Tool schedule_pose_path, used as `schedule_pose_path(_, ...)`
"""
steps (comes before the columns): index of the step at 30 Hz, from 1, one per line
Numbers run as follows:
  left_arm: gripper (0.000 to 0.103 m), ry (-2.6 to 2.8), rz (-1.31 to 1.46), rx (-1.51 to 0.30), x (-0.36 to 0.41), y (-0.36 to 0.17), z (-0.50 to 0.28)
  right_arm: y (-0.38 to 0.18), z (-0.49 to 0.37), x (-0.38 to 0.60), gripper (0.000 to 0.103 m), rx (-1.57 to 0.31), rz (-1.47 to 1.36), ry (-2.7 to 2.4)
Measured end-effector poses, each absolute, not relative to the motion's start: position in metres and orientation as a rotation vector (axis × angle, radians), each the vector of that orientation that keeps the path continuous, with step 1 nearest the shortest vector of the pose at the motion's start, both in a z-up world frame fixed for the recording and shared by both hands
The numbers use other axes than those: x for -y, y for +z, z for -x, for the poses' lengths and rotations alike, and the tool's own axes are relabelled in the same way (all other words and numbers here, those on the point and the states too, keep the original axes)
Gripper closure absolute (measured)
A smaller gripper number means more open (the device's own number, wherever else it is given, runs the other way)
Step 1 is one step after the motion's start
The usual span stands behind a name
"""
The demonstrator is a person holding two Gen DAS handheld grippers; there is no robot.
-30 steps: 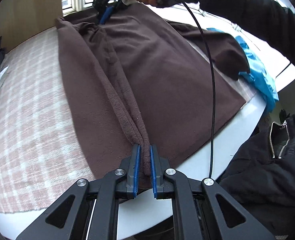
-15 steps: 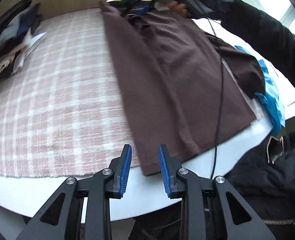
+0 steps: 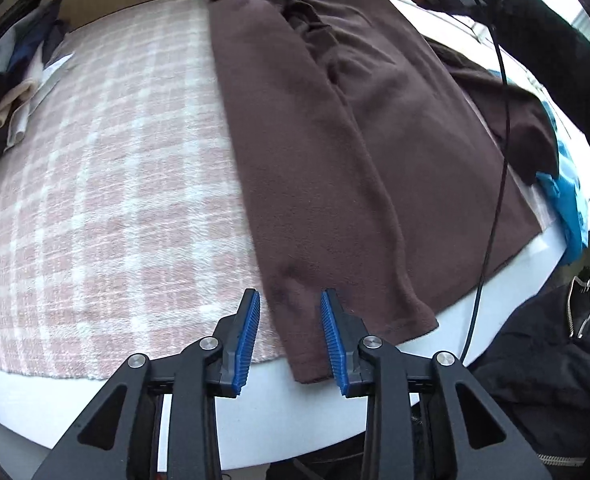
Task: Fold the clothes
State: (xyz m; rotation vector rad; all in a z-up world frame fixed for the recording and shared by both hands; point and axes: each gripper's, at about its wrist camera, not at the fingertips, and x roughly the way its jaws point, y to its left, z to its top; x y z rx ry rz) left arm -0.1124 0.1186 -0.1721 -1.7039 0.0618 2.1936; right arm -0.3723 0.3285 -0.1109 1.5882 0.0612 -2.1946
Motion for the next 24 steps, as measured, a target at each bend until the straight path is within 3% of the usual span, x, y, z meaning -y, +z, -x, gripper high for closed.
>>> schedule_pose_path(3,0.062,2.194,1.778,-0.005,-0.111,-0.18,0.121,-0.102,0.384,-0.317,0.065,-0.094,-1.535,-2.2)
schedule_pose_path(9,0.061,2.17,1.777,-0.081,-0.12,-0.184,0.123,-0.103,0.445,-0.272,0.064,-0.06,-1.534,-2.212)
schedule_pose_path(14,0.061,2.144,1.779,-0.1,-0.118,-0.185,0.124,-0.116,0.492,-0.243,0.064,-0.169,-1.575,-2.237)
schedule_pose_path(16,0.061,2.136,1.778,-0.11,-0.116,-0.185,0.125,-0.124,0.502,-0.243,0.07,-0.189,-1.595,-2.201)
schedule_pose_path(17,0.061,2.134,1.776,-0.118,-0.116,-0.185,0.124,-0.127,0.505,-0.245,0.098,-0.19,-1.608,-2.181)
schedule_pose_path(22,0.06,2.135,1.761,-0.133,-0.11,-0.184,0.121,-0.133,0.521,-0.285,0.097,0.047,-1.632,-2.191)
schedule_pose_path(24,0.059,2.134,1.755,-0.131,-0.107,-0.184,0.12,-0.134,0.519,-0.285,0.086,-0.068,-1.664,-2.205)
